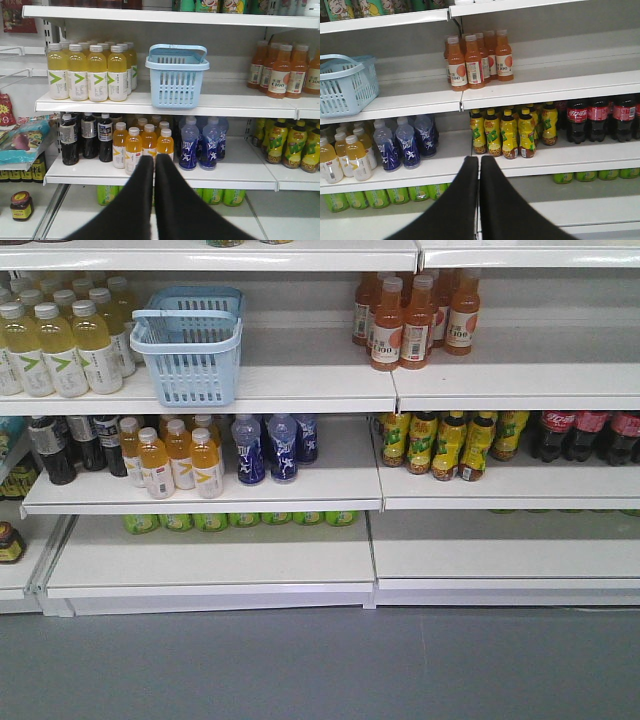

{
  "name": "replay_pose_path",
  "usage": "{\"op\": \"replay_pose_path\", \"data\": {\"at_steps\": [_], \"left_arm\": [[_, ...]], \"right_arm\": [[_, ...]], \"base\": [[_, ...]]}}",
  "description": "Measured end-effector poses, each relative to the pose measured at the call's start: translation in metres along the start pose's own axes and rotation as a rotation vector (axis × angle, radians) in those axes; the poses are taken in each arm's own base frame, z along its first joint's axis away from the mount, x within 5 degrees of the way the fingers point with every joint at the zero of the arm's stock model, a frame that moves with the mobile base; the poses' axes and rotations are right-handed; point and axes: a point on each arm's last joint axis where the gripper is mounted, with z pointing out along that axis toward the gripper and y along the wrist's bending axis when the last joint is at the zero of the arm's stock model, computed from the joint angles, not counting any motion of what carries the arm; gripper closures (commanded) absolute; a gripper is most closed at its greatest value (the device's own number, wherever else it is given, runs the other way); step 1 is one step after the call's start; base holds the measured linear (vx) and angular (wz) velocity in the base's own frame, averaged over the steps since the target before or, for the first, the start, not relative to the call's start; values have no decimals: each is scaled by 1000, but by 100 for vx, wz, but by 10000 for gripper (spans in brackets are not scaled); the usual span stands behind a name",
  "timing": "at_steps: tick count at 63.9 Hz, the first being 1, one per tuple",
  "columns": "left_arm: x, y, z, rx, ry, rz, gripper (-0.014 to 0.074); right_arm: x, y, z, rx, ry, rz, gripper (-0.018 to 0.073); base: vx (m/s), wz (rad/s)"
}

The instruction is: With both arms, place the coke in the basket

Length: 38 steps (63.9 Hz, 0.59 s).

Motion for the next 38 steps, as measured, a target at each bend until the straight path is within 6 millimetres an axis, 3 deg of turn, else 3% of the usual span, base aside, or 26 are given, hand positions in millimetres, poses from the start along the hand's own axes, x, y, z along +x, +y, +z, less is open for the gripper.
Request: {"op": "replay_pose_path", "data": {"at_steps": [38], "left_arm": [[0,0,0,0,0,0,603]], "right_arm": [[0,0,0,0,0,0,564]], "base": [[14,-2]]}}
